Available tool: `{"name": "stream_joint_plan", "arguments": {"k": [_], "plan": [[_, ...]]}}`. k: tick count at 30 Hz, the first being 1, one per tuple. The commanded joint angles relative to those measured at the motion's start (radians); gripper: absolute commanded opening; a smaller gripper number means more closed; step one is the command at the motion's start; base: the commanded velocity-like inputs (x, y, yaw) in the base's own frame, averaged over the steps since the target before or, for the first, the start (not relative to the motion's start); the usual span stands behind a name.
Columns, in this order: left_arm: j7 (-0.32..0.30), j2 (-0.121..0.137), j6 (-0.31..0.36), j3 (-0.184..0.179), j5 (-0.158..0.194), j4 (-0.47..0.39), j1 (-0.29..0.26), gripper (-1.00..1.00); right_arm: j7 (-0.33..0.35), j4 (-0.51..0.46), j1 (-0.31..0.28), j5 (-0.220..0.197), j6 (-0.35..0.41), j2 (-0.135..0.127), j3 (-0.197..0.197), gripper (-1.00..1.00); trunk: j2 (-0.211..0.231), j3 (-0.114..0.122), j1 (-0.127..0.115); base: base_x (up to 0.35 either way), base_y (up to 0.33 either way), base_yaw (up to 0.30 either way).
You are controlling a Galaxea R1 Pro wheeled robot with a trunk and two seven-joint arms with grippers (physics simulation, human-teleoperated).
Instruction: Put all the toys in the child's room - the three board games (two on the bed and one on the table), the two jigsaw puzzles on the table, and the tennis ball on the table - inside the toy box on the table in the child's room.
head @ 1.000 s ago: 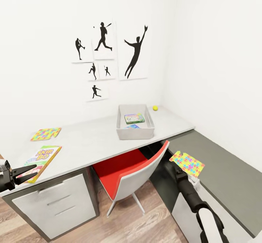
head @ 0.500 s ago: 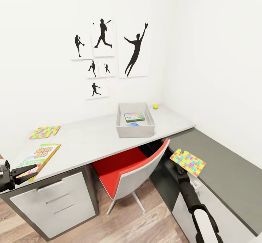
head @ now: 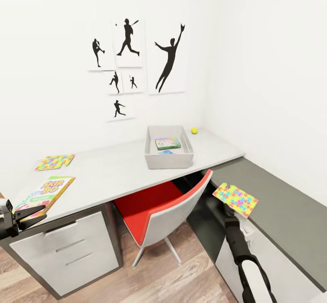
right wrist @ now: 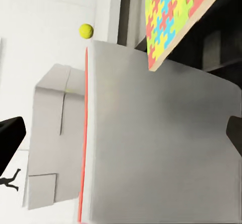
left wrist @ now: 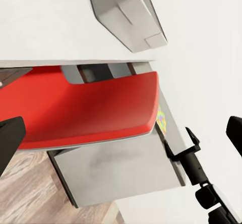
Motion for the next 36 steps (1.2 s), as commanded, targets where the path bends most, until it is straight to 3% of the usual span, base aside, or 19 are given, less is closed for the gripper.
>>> {"name": "stream_joint_plan", "arguments": {"k": [1,6,10,14,25,33,36], "plan": [[-0.005,0.0,0.011,0.001,-0.002,0.0,-0.001,1.0,-0.008,-0.001,-0.001,-0.012,0.005,0.001,0.004,1.0,-0.008,-0.004,0.004,0.0,0.0,0.0],[-0.005,0.0,0.011,0.001,-0.001,0.0,-0.001,1.0,-0.134,0.0,-0.008,-0.017,-0.012,0.0,0.064,1.0,-0.043,-0.02,0.023,0.0,0.0,0.0],[-0.005,0.0,0.011,0.002,-0.001,0.0,-0.001,1.0,-0.168,0.012,-0.016,-0.018,-0.021,0.0,0.077,1.0,-0.071,-0.032,0.038,0.0,0.0,0.0],[-0.005,0.0,0.011,0.002,-0.001,0.0,-0.001,1.0,-0.177,0.016,-0.019,-0.016,-0.023,0.0,0.089,1.0,-0.099,-0.045,0.054,0.0,0.0,0.0],[-0.005,0.0,0.011,0.0,-0.002,0.0,-0.001,1.0,-0.19,0.004,-0.02,-0.006,-0.03,0.0,0.169,1.0,-0.176,-0.079,0.096,0.0,0.0,0.0],[-0.005,0.0,0.011,0.003,-0.001,0.0,-0.001,1.0,-0.173,0.008,-0.02,-0.017,-0.056,-0.002,0.175,1.0,-0.232,-0.104,0.127,0.0,0.0,0.0],[-0.005,0.0,0.011,0.004,0.0,0.0,-0.001,1.0,-0.136,0.008,-0.02,-0.03,-0.07,-0.002,0.167,1.0,-0.232,-0.104,0.127,0.0,0.0,0.0]]}}
